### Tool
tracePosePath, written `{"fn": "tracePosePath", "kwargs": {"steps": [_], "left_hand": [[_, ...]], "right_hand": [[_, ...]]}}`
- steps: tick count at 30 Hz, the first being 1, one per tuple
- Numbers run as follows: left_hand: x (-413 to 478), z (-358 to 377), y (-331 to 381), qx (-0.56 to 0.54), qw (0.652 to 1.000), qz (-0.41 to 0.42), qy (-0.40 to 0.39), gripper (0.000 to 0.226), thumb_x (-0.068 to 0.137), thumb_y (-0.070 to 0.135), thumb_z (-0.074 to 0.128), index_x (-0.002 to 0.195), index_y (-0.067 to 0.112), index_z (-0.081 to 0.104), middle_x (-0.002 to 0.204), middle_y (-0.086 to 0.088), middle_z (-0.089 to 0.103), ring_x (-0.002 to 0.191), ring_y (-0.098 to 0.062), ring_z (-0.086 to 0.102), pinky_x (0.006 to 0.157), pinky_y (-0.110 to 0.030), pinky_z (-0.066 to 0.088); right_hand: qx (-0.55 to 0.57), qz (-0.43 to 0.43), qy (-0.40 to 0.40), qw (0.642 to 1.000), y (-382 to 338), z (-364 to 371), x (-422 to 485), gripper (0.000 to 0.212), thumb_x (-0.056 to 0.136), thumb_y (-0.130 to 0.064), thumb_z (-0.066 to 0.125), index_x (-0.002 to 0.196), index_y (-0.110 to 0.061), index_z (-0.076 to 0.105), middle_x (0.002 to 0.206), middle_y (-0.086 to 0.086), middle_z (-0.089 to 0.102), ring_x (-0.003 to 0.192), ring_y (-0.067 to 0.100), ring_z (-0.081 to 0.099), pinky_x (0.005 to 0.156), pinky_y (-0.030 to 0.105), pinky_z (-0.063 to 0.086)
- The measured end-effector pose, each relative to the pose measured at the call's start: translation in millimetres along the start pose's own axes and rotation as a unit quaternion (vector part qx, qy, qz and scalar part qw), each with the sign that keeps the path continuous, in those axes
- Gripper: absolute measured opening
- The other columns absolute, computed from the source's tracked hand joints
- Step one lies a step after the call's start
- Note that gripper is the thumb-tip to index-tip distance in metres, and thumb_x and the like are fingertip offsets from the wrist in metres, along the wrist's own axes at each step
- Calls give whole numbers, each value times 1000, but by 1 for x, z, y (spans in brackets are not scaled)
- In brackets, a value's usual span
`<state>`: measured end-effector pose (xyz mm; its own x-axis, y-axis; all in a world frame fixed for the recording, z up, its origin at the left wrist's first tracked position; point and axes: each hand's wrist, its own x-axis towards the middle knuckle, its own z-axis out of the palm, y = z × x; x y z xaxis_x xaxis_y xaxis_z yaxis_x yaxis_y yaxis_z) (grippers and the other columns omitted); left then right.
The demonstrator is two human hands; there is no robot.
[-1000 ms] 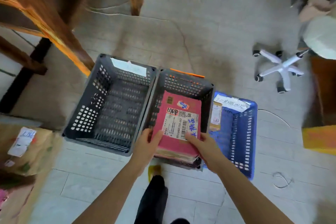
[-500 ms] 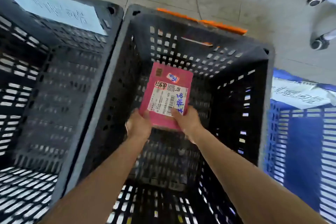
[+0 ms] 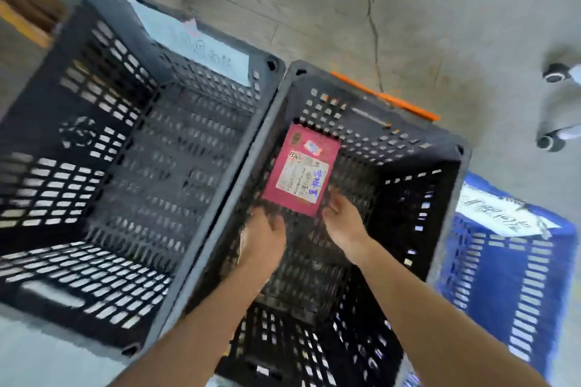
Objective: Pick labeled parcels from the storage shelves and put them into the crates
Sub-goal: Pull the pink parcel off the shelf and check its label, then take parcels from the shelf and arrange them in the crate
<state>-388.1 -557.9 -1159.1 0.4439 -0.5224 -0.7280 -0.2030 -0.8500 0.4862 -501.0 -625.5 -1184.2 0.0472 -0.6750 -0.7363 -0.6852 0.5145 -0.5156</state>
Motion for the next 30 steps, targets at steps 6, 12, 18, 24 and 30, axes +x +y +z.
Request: {"fn": "tracePosePath", "kwargs": {"steps": [6,12,18,24,30], "left_hand": [[-137,-132,56,-77,997,6,30,40,98,28,41,129,4,45,115,-13,60,87,-22,55,75,-32,43],[-275,-297,85,-179,972,33,150,17,98,32,41,99,17,46,81,-1,57,71,-17,54,69,-26,34],[-437,-441,32,-315,897,37,307,19,94,30,48,87,15,55,73,3,52,76,-15,51,76,-24,42],[-613,-540,-65,-346,803,65,480,34,93,26,53,120,6,57,110,-6,64,110,-21,59,86,-20,40],[-778,-598,-190,-294,732,92,608,27,92,31,53,112,15,60,108,-3,68,97,-13,64,80,-16,49]], "right_hand": [[-113,-56,-82,989,-111,-53,-143,39,91,-24,54,125,-7,55,125,7,60,116,23,55,98,32,42],[-71,-234,-139,960,-274,-54,-310,37,86,-40,61,98,-5,65,94,10,68,93,22,61,72,30,42],[-61,-394,-241,885,-375,-1,-499,27,89,-31,60,82,-6,65,86,11,70,92,25,66,85,34,47],[-102,-558,-323,757,-407,79,-699,10,87,-29,61,85,-21,67,92,0,71,97,17,65,94,35,48],[-98,-666,-402,621,-394,161,-906,9,88,-21,59,84,-24,66,85,-8,71,85,4,67,76,8,48]]}}
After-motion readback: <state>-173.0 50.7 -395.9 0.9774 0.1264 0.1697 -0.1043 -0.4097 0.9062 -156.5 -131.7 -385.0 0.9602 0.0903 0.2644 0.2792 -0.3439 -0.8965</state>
